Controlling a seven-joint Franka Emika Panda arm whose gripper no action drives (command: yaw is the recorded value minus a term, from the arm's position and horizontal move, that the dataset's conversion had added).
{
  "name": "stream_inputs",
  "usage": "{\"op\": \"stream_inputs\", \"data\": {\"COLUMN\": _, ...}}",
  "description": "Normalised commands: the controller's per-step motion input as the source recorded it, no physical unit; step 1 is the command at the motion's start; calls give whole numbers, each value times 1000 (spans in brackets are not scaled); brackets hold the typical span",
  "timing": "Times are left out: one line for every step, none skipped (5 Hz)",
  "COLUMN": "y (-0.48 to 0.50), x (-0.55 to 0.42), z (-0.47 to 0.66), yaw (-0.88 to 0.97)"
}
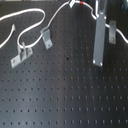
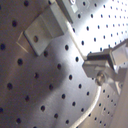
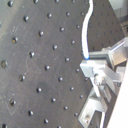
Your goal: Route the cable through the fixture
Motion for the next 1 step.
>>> {"op": "stream_inputs", "data": {"y": 82, "x": -309, "z": 56, "yaw": 77}}
